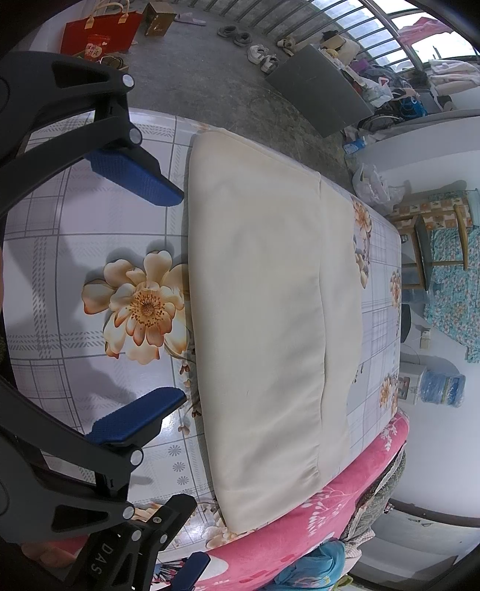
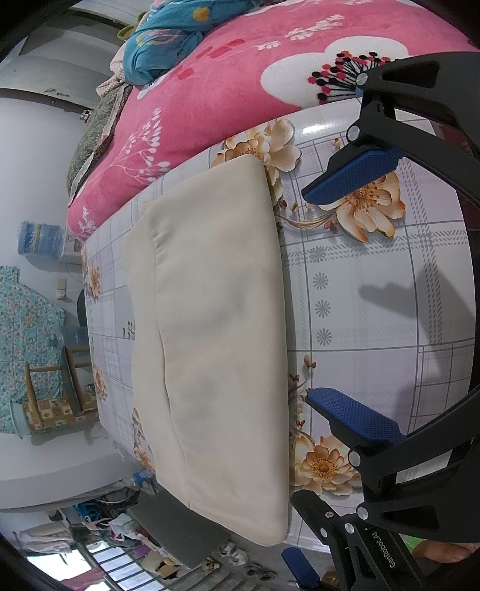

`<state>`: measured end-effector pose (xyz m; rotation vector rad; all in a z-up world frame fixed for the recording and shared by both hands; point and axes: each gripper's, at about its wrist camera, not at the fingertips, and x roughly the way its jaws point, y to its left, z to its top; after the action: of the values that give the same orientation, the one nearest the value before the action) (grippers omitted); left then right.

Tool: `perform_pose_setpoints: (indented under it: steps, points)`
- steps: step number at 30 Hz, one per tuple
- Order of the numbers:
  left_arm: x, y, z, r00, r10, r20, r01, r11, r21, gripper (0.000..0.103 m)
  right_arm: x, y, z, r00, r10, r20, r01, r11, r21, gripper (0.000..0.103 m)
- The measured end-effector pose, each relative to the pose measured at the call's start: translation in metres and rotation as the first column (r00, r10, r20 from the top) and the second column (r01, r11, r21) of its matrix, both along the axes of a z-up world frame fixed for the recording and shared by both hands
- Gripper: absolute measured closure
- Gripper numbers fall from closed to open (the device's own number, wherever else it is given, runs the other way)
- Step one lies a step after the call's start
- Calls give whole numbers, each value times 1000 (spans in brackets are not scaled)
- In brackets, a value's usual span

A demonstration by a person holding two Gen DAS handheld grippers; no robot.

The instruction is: Fold large clothes

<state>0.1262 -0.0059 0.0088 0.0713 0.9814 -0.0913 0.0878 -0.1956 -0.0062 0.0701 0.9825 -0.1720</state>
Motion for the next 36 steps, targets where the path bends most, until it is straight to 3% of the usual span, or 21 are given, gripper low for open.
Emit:
perform_pose_setpoints:
  steps: [36]
  points:
    - [1, -6, 3, 1000, -1, 5, 1, 1000, -2, 8, 1, 0, 1, 1000, 2, 1, -2, 1000, -5, 6]
